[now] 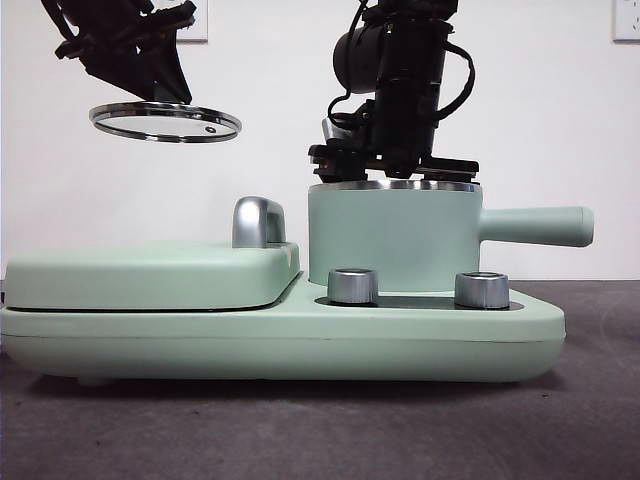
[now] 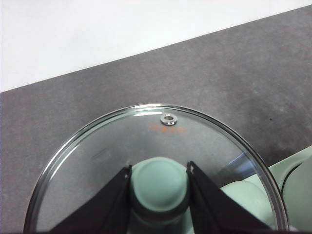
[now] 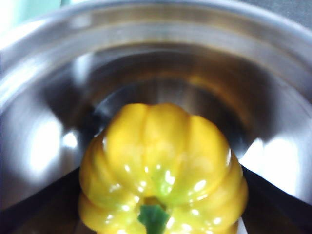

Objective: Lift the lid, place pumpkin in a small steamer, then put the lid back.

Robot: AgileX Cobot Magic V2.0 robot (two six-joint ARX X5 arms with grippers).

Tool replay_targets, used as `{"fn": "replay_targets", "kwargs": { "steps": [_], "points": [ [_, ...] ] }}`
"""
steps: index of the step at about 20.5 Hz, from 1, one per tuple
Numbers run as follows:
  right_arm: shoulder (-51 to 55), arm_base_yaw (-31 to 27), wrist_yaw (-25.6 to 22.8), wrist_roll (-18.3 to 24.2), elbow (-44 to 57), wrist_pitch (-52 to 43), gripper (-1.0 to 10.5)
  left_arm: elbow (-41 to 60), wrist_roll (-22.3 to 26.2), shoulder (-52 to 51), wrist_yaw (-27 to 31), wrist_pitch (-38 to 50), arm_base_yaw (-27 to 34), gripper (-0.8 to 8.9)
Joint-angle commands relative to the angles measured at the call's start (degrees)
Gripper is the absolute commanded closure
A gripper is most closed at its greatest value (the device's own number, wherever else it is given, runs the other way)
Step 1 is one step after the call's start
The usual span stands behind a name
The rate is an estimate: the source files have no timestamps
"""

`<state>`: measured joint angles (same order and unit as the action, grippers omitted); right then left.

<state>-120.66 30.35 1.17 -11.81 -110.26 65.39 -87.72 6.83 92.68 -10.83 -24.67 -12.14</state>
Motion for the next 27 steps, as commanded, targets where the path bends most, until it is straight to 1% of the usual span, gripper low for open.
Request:
{"fn": "replay_targets", "kwargs": {
  "steps": [1,2,3,6,7,9,14,19,20,25,27],
  "points": [
    [-2.47,0.87,-0.26,0.04,-1.27,-0.61,5.6,-1.79,0.00,-0.39,-0.39,1.51,-0.24,7.63],
    [-2.47,0.92,-0.33,-0.33,-1.27,-0.61,5.1,-1.79,0.00,-0.39,-0.39,1.51,-0.24,7.62],
    [-2.47,1.01,-0.66,-0.72,-1.27,-0.72,4.8,-1.79,0.00,-0.39,-0.39,1.51,-0.24,7.63],
    [-2.43,1.29,-1.38,-0.87,-1.29,-1.03,4.7,-1.79,0.00,-0.39,-0.39,1.51,-0.24,7.62],
    [-2.32,1.29,-1.36,-0.90,-1.29,-0.96,4.4,-1.79,0.00,-0.39,-0.39,1.51,-0.24,7.62],
    [-2.01,1.29,-1.38,-0.90,-1.31,-0.94,4.1,-1.79,0.00,-0.39,-0.39,1.51,-0.24,7.62],
    [0.02,1.31,-1.40,-0.90,-2.89,-0.57,4.1,-1.79,0.00,-0.39,-0.39,1.51,-0.24,7.62],
    [6.16,1.42,-1.73,-0.70,-4.61,1.95,4.1,-1.79,-0.02,-0.39,-0.39,1.46,-0.24,7.63],
    [8.09,1.42,-2.45,-0.70,-4.61,2.91,4.1,-1.79,-0.02,-0.39,-0.39,1.44,-0.24,7.63],
    [20.20,1.84,-10.58,-0.61,-4.24,11.50,4.1,-1.79,-0.46,-0.39,-0.39,1.31,-0.33,7.63],
    [25.83,2.21,-12.79,-0.61,-3.52,14.16,4.1,-1.79,-0.46,-0.39,-0.39,0.87,-0.87,7.63]
  ]
}}
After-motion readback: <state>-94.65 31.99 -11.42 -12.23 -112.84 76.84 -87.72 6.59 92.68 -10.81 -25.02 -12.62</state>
